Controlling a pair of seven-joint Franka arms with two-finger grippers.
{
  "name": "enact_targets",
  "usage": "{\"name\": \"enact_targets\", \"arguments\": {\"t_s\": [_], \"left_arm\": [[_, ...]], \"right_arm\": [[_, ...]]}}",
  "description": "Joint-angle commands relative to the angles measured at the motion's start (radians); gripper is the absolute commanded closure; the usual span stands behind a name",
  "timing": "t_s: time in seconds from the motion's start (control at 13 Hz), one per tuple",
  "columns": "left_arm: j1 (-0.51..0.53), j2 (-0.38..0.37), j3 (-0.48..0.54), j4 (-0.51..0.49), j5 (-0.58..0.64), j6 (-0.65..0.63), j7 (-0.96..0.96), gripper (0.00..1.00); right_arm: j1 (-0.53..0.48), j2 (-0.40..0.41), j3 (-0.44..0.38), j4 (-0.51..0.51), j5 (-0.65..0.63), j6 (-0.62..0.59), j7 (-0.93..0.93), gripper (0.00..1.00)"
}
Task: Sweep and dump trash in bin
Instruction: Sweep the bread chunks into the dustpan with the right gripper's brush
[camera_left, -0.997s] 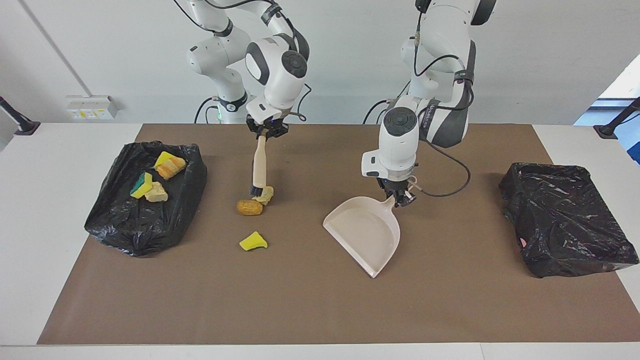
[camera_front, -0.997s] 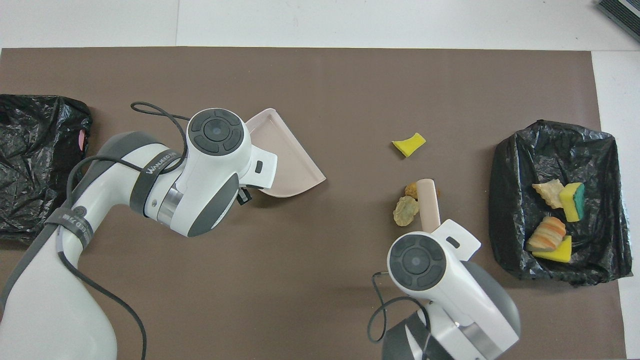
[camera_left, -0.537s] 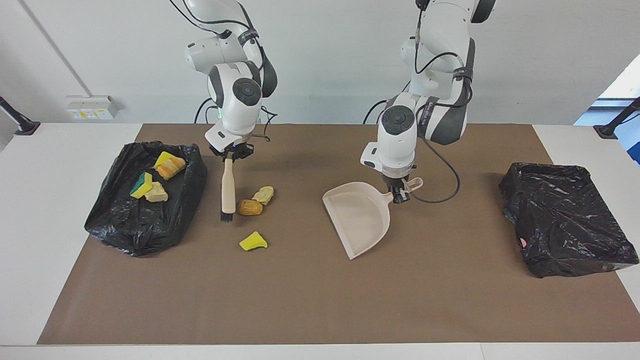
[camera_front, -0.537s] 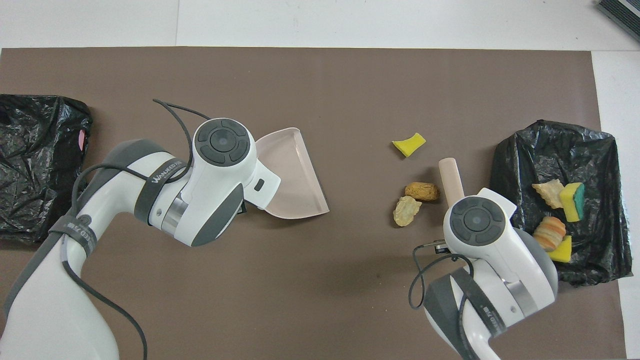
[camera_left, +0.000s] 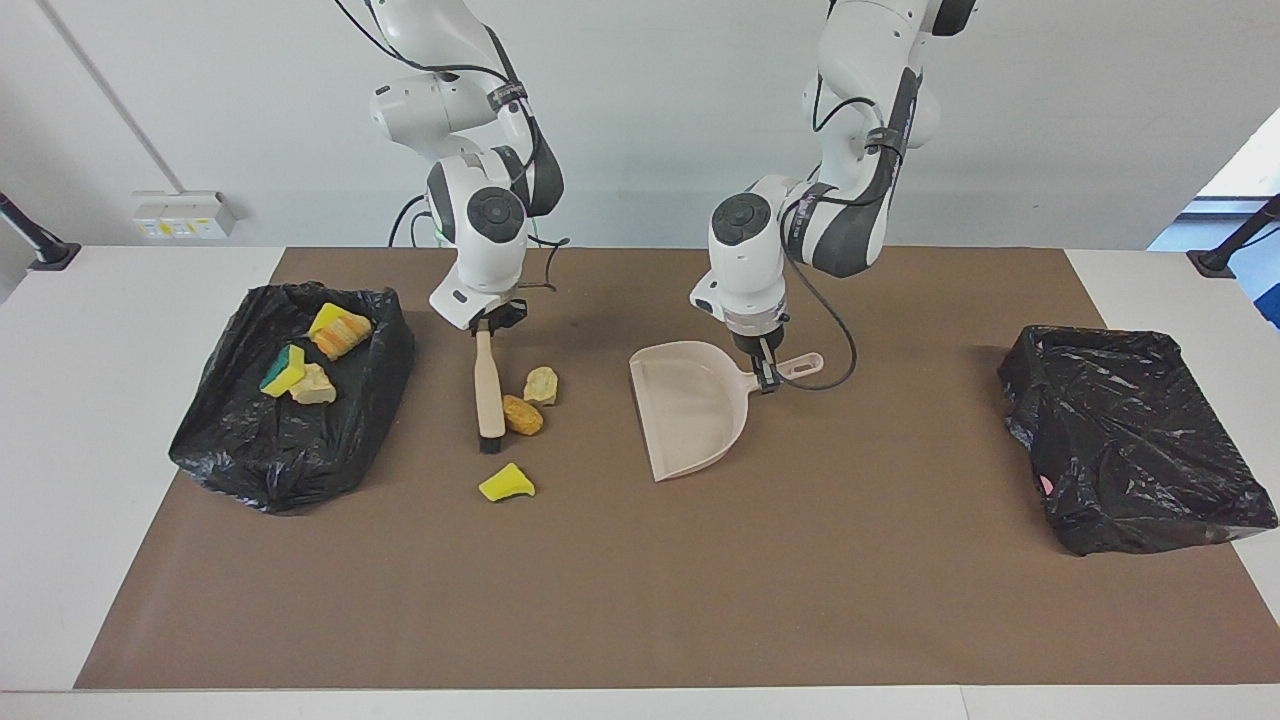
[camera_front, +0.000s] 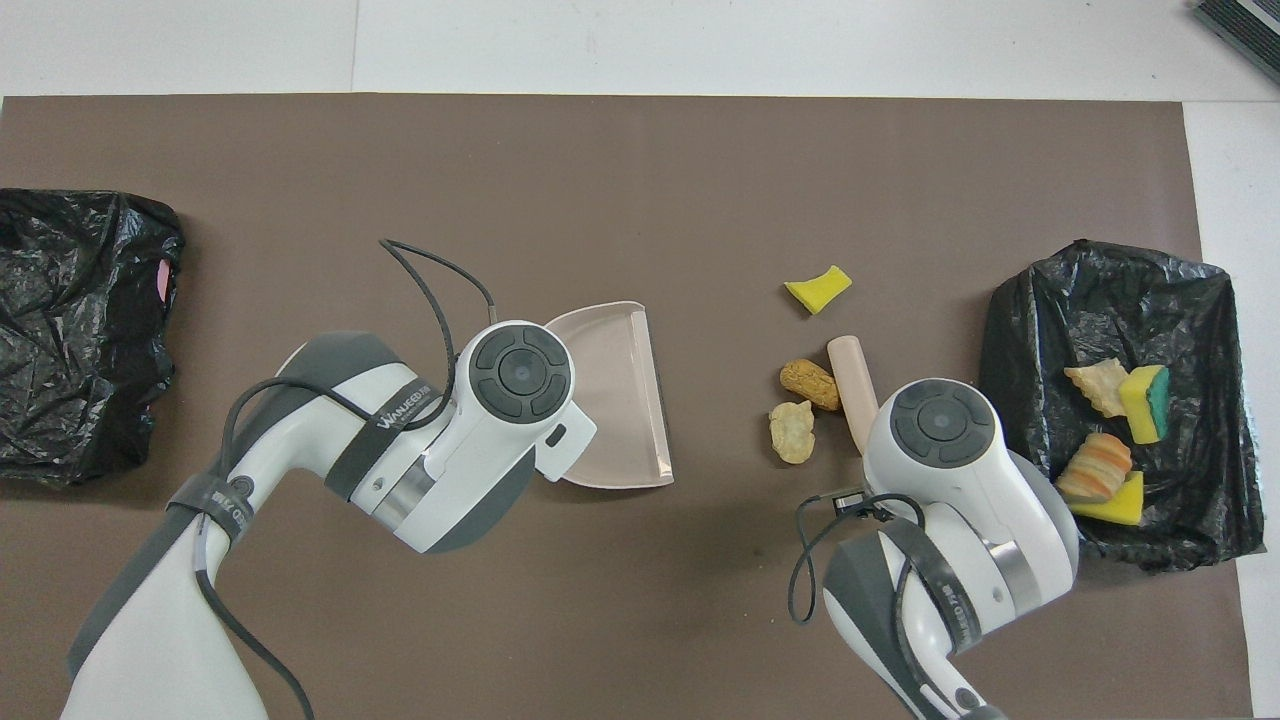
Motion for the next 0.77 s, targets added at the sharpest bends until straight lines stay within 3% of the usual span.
{"name": "enact_targets", "arguments": {"t_s": [0.0, 0.38, 0.69], "left_arm": [[-0.036, -0.072, 0.013, -0.105, 0.017, 0.027, 0.013, 1.00], [-0.102, -0.097, 0.014, -0.136, 0.090, 0.017, -0.140, 1.00], [-0.108, -0.072, 0.011, -0.135, 0.103, 0.030, -0.224, 1.00]], "right_arm": [[0.020, -0.004, 0.007, 0.002, 0.114, 0.015, -0.047, 1.00], [0.111, 0.013, 0.008, 0.035, 0.280, 0.053, -0.047, 1.00], [0.170, 0.045, 0.008, 0.062, 0.557, 0.095, -0.093, 1.00]]}}
